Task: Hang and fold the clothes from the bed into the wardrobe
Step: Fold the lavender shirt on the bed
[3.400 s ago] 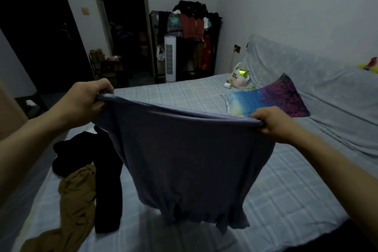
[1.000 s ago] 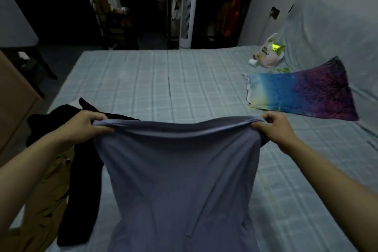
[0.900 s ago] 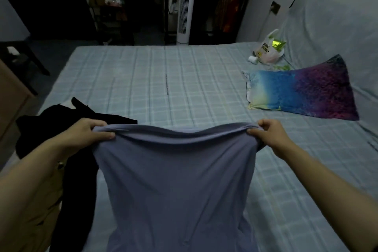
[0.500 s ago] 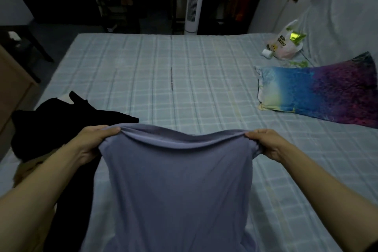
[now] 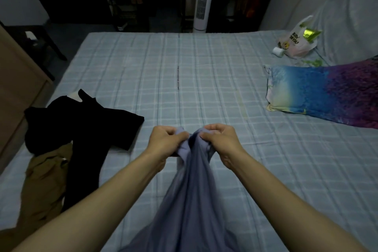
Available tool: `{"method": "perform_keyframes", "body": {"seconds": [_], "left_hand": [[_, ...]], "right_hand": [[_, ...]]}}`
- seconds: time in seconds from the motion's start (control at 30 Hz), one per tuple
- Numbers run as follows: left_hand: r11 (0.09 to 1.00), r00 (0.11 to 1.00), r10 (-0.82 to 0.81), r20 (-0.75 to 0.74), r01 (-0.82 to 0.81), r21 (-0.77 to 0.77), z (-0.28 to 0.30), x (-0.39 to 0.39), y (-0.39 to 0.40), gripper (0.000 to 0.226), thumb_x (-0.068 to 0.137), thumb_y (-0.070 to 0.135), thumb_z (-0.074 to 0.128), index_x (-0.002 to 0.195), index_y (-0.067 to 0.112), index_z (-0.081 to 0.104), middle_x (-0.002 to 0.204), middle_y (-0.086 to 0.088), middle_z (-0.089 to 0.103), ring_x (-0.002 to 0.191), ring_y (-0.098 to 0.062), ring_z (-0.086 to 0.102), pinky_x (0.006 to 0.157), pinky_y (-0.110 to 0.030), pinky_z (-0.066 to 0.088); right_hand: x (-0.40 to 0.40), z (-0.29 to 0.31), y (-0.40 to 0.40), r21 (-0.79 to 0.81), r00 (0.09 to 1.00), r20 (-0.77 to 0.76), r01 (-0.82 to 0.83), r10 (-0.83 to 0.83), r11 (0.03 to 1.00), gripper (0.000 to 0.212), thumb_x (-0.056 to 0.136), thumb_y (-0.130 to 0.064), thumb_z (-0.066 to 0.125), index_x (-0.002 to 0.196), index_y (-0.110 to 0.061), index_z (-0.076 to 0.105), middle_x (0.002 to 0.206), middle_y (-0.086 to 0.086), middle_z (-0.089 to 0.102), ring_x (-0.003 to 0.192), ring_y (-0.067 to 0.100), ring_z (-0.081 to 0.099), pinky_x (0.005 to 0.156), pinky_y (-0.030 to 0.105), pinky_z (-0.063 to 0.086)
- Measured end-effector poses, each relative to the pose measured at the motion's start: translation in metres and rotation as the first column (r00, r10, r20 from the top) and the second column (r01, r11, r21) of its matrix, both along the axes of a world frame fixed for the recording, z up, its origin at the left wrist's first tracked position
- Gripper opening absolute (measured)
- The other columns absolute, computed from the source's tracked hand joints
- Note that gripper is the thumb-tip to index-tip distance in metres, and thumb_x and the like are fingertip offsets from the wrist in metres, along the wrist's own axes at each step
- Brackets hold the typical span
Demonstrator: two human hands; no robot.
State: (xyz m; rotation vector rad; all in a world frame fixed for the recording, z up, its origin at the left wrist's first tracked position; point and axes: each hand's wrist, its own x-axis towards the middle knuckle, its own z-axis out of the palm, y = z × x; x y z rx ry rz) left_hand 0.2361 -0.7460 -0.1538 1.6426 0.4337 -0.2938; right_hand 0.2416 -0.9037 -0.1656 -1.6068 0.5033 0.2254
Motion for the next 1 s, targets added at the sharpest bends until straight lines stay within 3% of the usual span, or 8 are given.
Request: {"method": "perform_keyframes", "body": {"seconds": [0.17,0.3,0.43,0.57,0.67,0.77,0.9,1.0], "left_hand": [[0.998,0.999,-0.042,-0.030,0.041,-0.038,0.007,-0.011,-0.014,0.011,0.086,-0.001,0.069,0.075,-0.002,0.067,0.074,-0.015,0.066,0.068,-0.024,0.064,0.064,-0.039,0.060],[0.990,0.993,-0.110,-0.039,0.106,-0.093,0.014,-0.018,-0.017,0.015,0.088,-0.003,0.063,0.093,-0.016,0.067,0.088,-0.028,0.070,0.078,-0.035,0.070,0.076,-0.045,0.061],[0.928,0.955,-0.272,-0.120,0.227,-0.295,0.021,-0.021,-0.013,0.041,0.078,-0.011,0.038,0.103,-0.008,0.070,0.107,-0.028,0.070,0.098,-0.041,0.068,0.094,-0.046,0.055],[0.829,0.896,-0.434,-0.091,0.358,-0.430,0.023,-0.025,-0.002,0.051,0.072,0.002,0.040,0.112,0.001,0.072,0.102,-0.016,0.070,0.087,-0.032,0.057,0.089,-0.037,0.050],[0.812,0.868,-0.496,-0.039,0.447,-0.375,0.023,-0.029,0.005,0.053,0.069,0.008,0.047,0.116,0.014,0.071,0.110,-0.009,0.074,0.099,-0.023,0.066,0.092,-0.037,0.047],[0.814,0.840,-0.543,-0.007,0.525,-0.249,0.028,-0.029,0.012,0.047,0.071,0.016,0.053,0.114,0.020,0.069,0.110,-0.004,0.075,0.106,-0.017,0.070,0.092,-0.032,0.050],[0.928,0.929,-0.365,0.066,0.358,0.101,0.022,-0.016,0.035,0.015,0.081,0.008,0.070,0.095,0.012,0.071,0.092,-0.015,0.076,0.079,-0.016,0.071,0.075,-0.029,0.052],[0.848,0.888,-0.438,0.140,0.356,0.394,0.008,0.001,0.059,0.028,0.081,-0.001,0.072,0.104,0.015,0.067,0.100,-0.010,0.074,0.091,-0.017,0.069,0.080,-0.026,0.057]], "right_hand": [[-0.016,0.010,0.002,0.030,0.999,0.026,-0.049,0.048,0.998,0.023,0.083,0.005,0.067,0.102,-0.007,0.065,0.088,0.012,0.073,0.076,0.020,0.070,0.066,0.027,0.058],[-0.028,0.011,-0.001,0.097,0.989,0.095,-0.118,0.109,0.988,0.057,0.070,-0.024,0.086,0.120,-0.014,0.060,0.100,0.010,0.073,0.088,0.018,0.073,0.073,0.027,0.059],[-0.036,0.011,-0.008,-0.063,0.964,0.149,-0.215,0.222,0.975,0.083,0.054,-0.029,0.094,0.127,-0.028,0.054,0.097,0.002,0.066,0.085,0.007,0.069,0.069,0.020,0.056],[-0.044,0.008,-0.006,-0.296,0.901,0.247,-0.280,0.356,0.913,0.084,0.060,-0.012,0.089,0.132,-0.029,0.048,0.089,-0.001,0.060,0.075,0.003,0.063,0.064,0.016,0.053],[-0.048,0.005,-0.001,-0.349,0.881,0.289,-0.266,0.373,0.899,0.074,0.072,-0.010,0.081,0.135,-0.028,0.046,0.085,-0.002,0.063,0.074,0.005,0.064,0.064,0.017,0.052],[-0.051,0.002,0.001,-0.226,0.903,0.296,-0.252,0.313,0.941,0.057,0.084,-0.001,0.068,0.132,-0.028,0.050,0.076,-0.002,0.060,0.064,0.001,0.060,0.062,0.018,0.048],[-0.052,0.006,-0.005,-0.101,0.923,0.287,-0.236,0.256,0.966,0.050,0.085,0.008,0.057,0.124,-0.024,0.054,0.081,0.019,0.065,0.072,0.018,0.062,0.063,0.025,0.050],[-0.052,0.015,-0.014,-0.059,0.916,0.275,-0.289,0.293,0.956,0.053,0.086,0.010,0.052,0.121,-0.029,0.055,0.086,0.022,0.066,0.074,0.026,0.062,0.065,0.035,0.049]]}}
